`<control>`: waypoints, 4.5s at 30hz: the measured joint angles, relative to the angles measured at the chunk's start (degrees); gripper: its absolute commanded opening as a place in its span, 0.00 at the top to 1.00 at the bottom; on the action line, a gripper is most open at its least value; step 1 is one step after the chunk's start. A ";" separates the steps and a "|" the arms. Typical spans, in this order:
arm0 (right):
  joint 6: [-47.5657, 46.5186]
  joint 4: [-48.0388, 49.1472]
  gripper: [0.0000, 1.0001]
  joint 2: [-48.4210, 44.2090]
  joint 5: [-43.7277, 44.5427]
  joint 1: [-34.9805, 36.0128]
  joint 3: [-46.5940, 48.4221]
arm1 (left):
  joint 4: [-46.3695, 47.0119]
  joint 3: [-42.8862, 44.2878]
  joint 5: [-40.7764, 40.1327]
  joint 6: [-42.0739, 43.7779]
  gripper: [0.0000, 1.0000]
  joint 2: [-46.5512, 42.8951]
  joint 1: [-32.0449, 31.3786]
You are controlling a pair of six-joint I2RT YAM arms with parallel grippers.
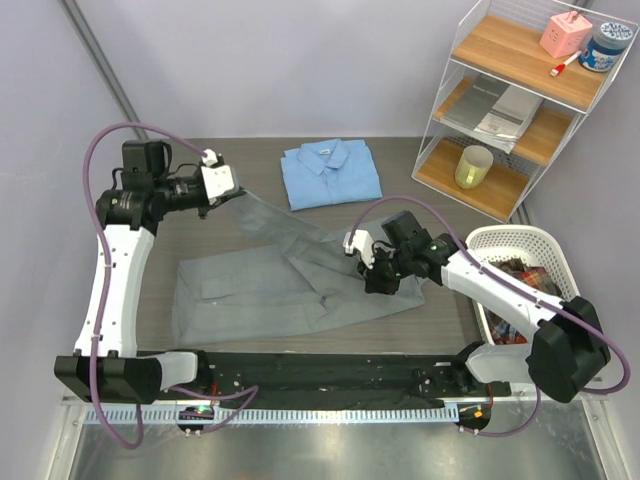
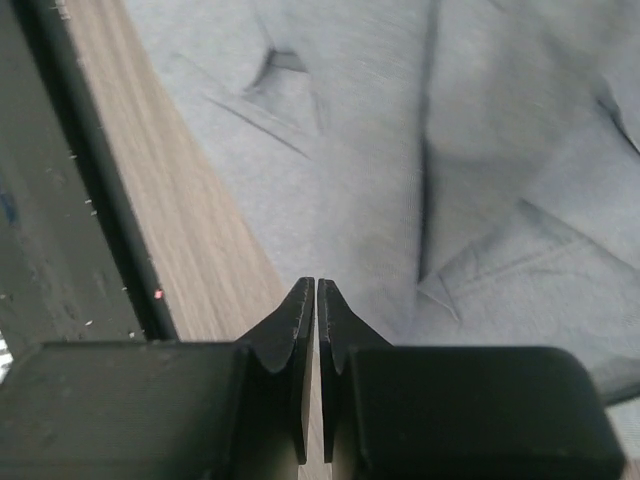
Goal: Fold and stack the long sleeve shirts
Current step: Fold the shirt
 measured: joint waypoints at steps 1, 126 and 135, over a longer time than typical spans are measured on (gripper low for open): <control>0.11 -0.02 0.91 0.26 0.33 -0.61 0.00 | 0.28 -0.26 -0.42 0.70 1.00 -0.57 0.00; 3.02 -1.25 0.99 34.71 -18.27 -14.25 28.02 | 31.98 -25.88 -13.53 3.39 1.00 -8.83 0.07; 2.64 -0.92 0.99 31.47 -12.20 -17.09 27.87 | 33.92 -25.88 -14.12 2.75 1.00 -6.40 0.07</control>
